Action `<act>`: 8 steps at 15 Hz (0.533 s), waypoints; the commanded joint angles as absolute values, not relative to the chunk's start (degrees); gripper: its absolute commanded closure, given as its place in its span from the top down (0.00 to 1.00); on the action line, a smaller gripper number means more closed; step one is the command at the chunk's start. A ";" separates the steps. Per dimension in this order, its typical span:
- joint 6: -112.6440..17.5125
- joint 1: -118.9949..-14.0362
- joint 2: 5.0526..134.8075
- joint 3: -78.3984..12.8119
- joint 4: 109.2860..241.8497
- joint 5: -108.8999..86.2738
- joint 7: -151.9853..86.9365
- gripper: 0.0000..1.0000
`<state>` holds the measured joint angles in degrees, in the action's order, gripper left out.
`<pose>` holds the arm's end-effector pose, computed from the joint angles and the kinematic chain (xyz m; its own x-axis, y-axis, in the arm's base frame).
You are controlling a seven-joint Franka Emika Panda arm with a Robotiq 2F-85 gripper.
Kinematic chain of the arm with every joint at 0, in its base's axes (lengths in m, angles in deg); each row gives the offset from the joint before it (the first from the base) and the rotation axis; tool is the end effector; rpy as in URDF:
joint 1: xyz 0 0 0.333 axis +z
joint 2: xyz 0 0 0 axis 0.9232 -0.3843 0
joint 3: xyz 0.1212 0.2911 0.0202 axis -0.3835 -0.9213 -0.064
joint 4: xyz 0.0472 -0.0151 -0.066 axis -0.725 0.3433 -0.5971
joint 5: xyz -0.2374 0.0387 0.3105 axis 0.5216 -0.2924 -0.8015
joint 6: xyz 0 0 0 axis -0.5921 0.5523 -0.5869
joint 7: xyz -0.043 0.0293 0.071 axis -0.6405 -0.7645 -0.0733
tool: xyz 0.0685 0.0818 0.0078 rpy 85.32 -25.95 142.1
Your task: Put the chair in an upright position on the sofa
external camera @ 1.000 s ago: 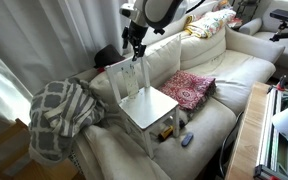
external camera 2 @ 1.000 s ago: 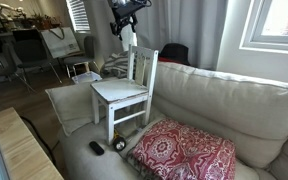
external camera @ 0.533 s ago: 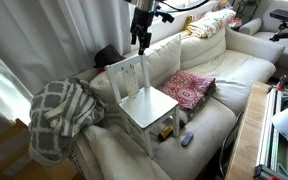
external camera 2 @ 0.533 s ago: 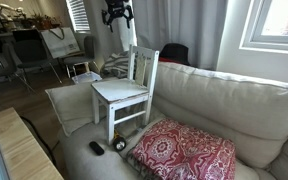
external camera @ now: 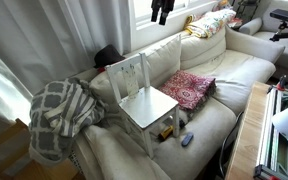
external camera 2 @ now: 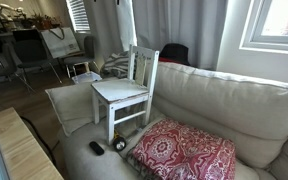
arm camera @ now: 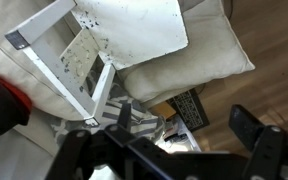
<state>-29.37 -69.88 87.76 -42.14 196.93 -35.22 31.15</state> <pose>0.5559 0.0489 0.4833 0.5868 0.7506 0.3039 0.8062 -0.5765 -0.1327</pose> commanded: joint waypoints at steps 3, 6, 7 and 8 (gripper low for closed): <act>-30.44 -69.95 96.27 -35.55 202.76 -37.73 28.74 1.00; -29.80 -70.16 98.34 -32.39 203.39 -39.26 27.17 1.00; -29.90 -70.23 98.91 -31.49 203.85 -39.72 26.73 1.00; -29.36 -69.32 96.46 -31.87 200.97 -37.85 27.85 1.00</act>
